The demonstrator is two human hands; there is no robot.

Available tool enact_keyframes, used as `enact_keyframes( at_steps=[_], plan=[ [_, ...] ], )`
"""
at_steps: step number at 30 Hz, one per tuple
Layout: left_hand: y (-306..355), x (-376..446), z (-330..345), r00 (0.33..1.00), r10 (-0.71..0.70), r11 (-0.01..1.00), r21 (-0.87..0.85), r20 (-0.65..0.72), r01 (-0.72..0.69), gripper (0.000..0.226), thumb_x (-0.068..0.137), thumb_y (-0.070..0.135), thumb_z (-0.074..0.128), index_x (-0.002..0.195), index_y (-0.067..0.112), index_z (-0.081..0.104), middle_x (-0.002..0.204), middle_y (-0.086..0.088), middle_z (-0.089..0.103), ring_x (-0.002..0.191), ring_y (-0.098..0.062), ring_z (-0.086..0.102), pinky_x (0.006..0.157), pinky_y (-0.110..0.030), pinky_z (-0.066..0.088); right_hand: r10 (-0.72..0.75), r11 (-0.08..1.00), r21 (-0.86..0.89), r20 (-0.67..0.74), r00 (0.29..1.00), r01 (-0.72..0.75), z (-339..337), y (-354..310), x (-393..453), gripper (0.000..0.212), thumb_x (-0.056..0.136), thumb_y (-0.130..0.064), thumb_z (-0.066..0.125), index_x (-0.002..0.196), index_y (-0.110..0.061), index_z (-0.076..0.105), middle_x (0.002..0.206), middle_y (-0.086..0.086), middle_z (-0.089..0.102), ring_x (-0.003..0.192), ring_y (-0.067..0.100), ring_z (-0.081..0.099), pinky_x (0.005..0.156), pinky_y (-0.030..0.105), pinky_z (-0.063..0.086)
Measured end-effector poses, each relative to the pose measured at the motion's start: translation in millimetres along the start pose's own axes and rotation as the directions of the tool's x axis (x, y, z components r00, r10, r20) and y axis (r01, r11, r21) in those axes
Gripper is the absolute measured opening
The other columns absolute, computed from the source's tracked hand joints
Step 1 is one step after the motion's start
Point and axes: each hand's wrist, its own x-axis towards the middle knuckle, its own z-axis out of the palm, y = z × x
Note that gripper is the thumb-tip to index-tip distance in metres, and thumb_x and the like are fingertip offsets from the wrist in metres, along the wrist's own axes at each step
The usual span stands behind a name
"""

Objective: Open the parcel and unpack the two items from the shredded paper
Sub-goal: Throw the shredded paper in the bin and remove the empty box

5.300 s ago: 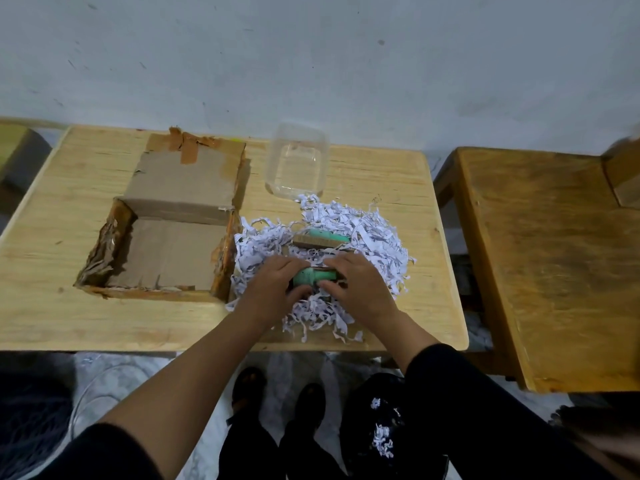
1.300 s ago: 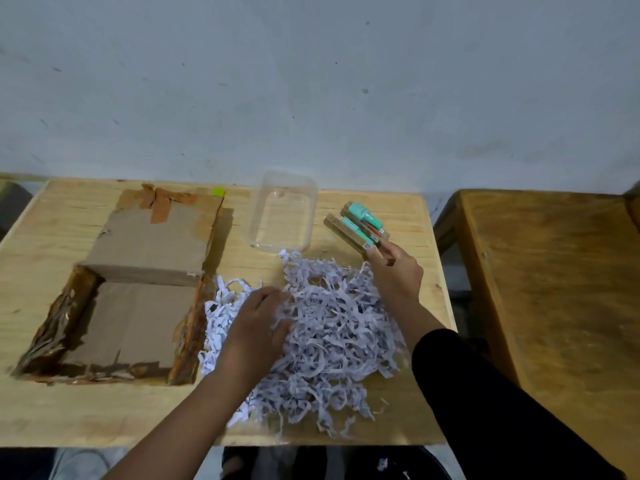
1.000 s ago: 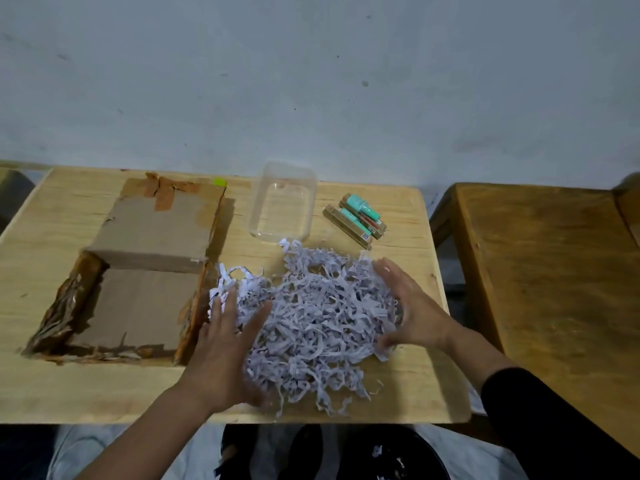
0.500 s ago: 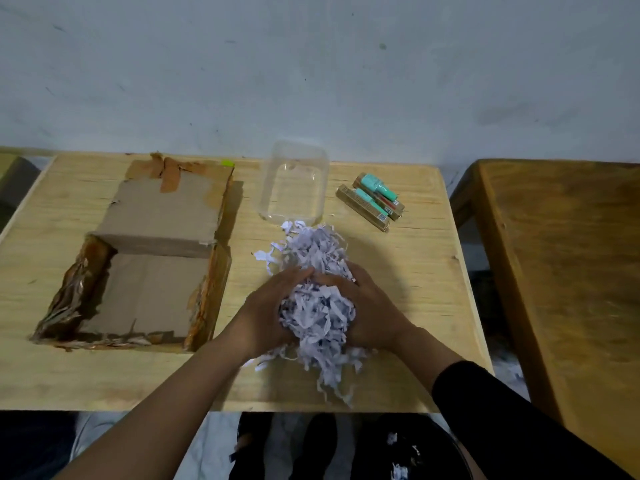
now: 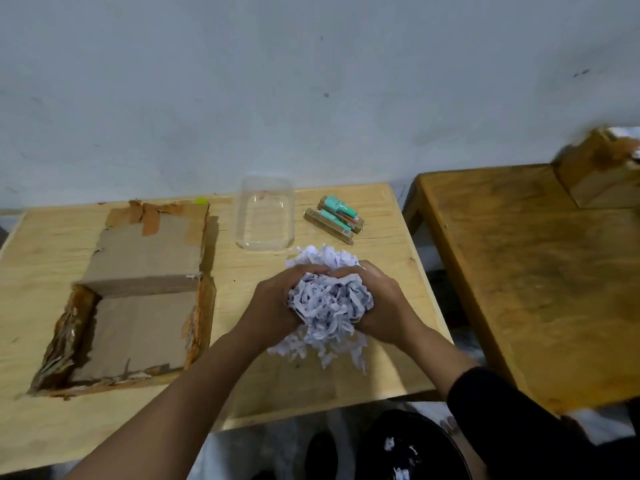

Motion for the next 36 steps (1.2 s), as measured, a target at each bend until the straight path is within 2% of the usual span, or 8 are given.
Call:
enact_keyframes(
  at_steps=[2,10,13,21,25,28,33,36],
  plan=[
    [14.8,6.7,-1.1,0.999,0.033,0.999,-0.018,0.027,-0.033,0.048,0.066,0.032,0.071,0.112,0.020,0.064,0.111,0.011,0.060,0.104,0.008,0.051,0.086,0.001,0.036,0.023,0.987,-0.157,-0.001,1.000,-0.023,-16.8,-11.0,-6.8,0.042,0.065,-0.020,0.079,0.104,-0.021,0.063,0.101,0.003,0.068,0.098,0.010,0.051,0.078,0.020,0.044],
    [99.0,0.8,15.6,0.937,0.233,0.959,-0.223,0.260,-0.177,0.045,0.072,0.026,0.076,0.114,0.031,0.060,0.117,0.012,0.065,0.111,0.003,0.056,0.095,-0.013,0.040,0.341,0.939,0.045,-0.243,0.908,-0.341,-81.2,-72.9,-95.8,0.049,0.064,-0.020,0.078,0.106,-0.037,0.060,0.108,-0.016,0.056,0.105,-0.011,0.052,0.088,0.006,0.039],
    [126.1,-16.0,39.0,0.880,0.325,0.932,-0.273,0.347,-0.237,0.046,0.073,0.022,0.076,0.115,0.030,0.059,0.118,0.013,0.063,0.112,0.006,0.055,0.095,-0.011,0.039,0.442,0.889,0.032,-0.316,0.840,-0.456,-92.0,-85.7,-144.6,0.054,0.064,-0.018,0.077,0.104,-0.047,0.055,0.109,-0.008,0.059,0.106,-0.011,0.050,0.090,0.008,0.039],
    [150.0,-72.9,134.8,0.742,0.363,0.926,-0.309,0.564,-0.218,0.048,0.071,0.021,0.074,0.114,0.035,0.058,0.115,0.017,0.061,0.107,0.015,0.052,0.092,-0.003,0.035,0.597,0.759,0.032,-0.433,0.675,-0.650,-85.0,-85.1,-273.1,0.044,0.067,-0.029,0.076,0.108,-0.028,0.062,0.105,-0.004,0.061,0.099,-0.010,0.052,0.085,0.007,0.039],
    [139.9,-106.5,199.6,0.652,0.368,0.929,-0.287,0.662,-0.233,0.037,0.078,0.013,0.065,0.115,0.010,0.062,0.110,-0.001,0.066,0.098,-0.007,0.062,0.089,-0.010,0.044,0.689,0.675,0.064,-0.410,0.598,-0.735,-55.1,-50.6,-338.6,0.045,0.069,-0.031,0.074,0.112,-0.031,0.059,0.108,-0.003,0.062,0.101,-0.010,0.051,0.085,0.007,0.039],
    [111.8,-127.8,254.8,0.599,0.305,0.951,-0.265,0.740,-0.157,0.039,0.079,0.028,0.058,0.115,0.011,0.061,0.109,-0.007,0.068,0.097,-0.013,0.062,0.086,0.001,0.037,0.751,0.615,0.100,-0.375,0.543,-0.782,-22.2,-7.6,-381.4,0.048,0.069,-0.024,0.074,0.113,-0.032,0.058,0.112,-0.004,0.060,0.105,0.001,0.054,0.089,0.013,0.043],
    [50.2,-163.4,337.6,0.611,0.174,0.975,-0.220,0.772,0.000,0.052,0.071,0.014,0.066,0.121,0.025,0.053,0.121,-0.009,0.061,0.114,-0.025,0.057,0.098,-0.029,0.042,0.840,0.507,0.227,-0.346,0.418,-0.831,32.3,60.8,-431.3,0.054,0.064,-0.012,0.075,0.112,-0.033,0.059,0.116,-0.001,0.056,0.102,0.013,0.059,0.085,0.013,0.045],
    [16.7,-176.0,379.3,0.600,0.146,0.989,-0.127,0.787,-0.074,0.065,0.073,0.032,0.059,0.132,0.011,0.044,0.137,-0.015,0.049,0.128,-0.030,0.045,0.108,-0.038,0.034,0.883,0.433,0.234,-0.303,0.358,-0.870,58.2,96.5,-449.5,0.059,0.066,-0.012,0.072,0.119,-0.031,0.054,0.127,0.001,0.049,0.115,0.015,0.052,0.088,0.013,0.039]
  ],
)
